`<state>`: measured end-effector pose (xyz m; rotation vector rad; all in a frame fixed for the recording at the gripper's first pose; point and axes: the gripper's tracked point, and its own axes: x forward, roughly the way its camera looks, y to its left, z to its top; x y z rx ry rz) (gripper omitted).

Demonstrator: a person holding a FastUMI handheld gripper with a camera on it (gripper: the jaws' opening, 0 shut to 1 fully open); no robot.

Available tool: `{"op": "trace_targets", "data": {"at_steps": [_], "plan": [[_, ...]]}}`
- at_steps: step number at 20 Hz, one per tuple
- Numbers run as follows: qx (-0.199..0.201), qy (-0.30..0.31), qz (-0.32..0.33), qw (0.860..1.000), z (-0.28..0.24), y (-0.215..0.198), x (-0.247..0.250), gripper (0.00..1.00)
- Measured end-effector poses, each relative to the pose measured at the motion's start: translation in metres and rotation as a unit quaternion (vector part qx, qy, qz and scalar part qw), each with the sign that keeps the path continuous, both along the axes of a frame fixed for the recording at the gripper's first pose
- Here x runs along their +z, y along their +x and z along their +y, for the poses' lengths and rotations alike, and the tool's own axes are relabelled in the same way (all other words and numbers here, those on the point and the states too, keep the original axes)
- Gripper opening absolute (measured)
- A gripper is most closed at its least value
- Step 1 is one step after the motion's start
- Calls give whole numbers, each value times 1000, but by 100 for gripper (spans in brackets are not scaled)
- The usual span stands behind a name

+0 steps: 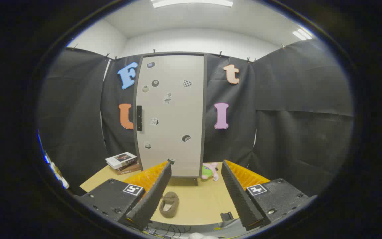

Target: Open the shoe cabinet door, grab the shoes and put them into the shoe cabinet, then close the shoe cabinet door.

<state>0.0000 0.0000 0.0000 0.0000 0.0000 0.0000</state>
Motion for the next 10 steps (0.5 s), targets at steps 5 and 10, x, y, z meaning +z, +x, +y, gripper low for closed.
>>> {"op": "trace_targets", "data": {"at_steps": [5, 10], "plan": [[-1, -3, -9, 1000, 11, 1, 5, 99], [-1, -3, -10, 1000, 20, 5, 6, 99]]}}
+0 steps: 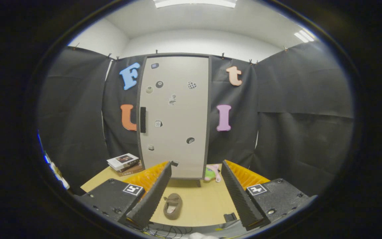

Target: Open the shoe cabinet door, grab the shoes and put them into the shoe cabinet, then close the shoe cabinet door.

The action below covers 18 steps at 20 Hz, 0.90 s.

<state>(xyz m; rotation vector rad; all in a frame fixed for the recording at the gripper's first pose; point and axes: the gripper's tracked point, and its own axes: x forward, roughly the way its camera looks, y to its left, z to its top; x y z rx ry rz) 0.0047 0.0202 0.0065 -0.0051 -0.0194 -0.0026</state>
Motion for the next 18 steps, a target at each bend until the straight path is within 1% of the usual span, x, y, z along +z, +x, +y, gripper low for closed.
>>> {"op": "trace_targets", "data": {"at_steps": [6, 7, 11, 15, 18], "plan": [[-1, -3, -1, 1000, 15, 12, 6, 99], [-9, -5, -2, 1000, 16, 16, 8, 99], [-6, 1, 12, 1000, 40, 48, 6, 99], [22, 12, 15, 1000, 75, 94, 14, 99], [53, 10, 0, 999, 110, 133, 32, 99]]}}
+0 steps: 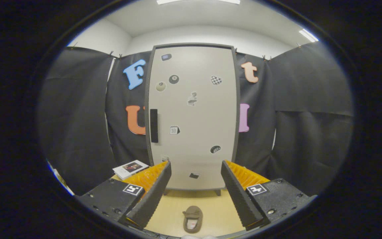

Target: Open the shoe cabinet door, grab the shoes and put them into the shoe cabinet, then close the shoe cabinet door.

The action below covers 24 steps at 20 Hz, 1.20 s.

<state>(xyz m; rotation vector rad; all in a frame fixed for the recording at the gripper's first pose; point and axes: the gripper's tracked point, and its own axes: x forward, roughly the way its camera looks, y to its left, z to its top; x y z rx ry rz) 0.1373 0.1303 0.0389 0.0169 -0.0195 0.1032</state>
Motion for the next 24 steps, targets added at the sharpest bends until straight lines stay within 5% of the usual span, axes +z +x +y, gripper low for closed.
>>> {"op": "trace_targets", "data": {"at_steps": [11, 19, 21, 23, 24], "plan": [[91, 5, -8, 996, 128, 143, 43, 98], [76, 15, 16, 997, 161, 225, 45, 93], [66, 26, 13, 997, 161, 232, 47, 89], [64, 27, 11, 998, 166, 230, 48, 73], [56, 25, 15, 998, 167, 231, 49, 57]]}}
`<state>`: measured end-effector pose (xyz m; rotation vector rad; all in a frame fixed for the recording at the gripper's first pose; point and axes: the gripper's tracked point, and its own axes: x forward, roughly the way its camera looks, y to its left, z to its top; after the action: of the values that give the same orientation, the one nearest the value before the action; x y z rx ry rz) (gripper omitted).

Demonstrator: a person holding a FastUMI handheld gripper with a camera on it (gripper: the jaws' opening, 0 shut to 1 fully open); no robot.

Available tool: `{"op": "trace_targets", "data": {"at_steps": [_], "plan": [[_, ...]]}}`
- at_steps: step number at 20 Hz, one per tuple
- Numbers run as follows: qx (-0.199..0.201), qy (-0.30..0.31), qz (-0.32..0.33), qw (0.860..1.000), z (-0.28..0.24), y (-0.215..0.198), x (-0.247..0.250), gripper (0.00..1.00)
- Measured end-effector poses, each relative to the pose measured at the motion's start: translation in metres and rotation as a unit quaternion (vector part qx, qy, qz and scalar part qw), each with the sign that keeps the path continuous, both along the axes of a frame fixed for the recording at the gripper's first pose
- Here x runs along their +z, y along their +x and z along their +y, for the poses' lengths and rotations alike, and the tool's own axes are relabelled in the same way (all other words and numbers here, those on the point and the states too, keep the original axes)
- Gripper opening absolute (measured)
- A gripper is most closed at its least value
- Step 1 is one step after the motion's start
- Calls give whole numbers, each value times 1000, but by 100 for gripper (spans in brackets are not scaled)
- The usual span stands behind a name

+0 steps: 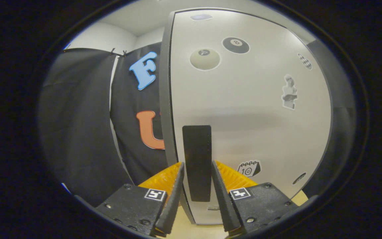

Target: Open the shoe cabinet door, grab the shoes and put them into the shoe cabinet, then close the shoe cabinet door.

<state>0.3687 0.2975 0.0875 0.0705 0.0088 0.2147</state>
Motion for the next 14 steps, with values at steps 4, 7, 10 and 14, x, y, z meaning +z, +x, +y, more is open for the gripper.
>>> {"op": "trace_targets", "data": {"at_steps": [4, 7, 10, 14], "plan": [[-24, -12, 4, 1000, -6, 1, -4, 40], [3, -17, 7, 1000, -6, -2, -5, 35], [32, -29, 3, 999, -8, -14, -7, 32], [51, -38, 1, 998, -18, -52, -12, 30]]}}
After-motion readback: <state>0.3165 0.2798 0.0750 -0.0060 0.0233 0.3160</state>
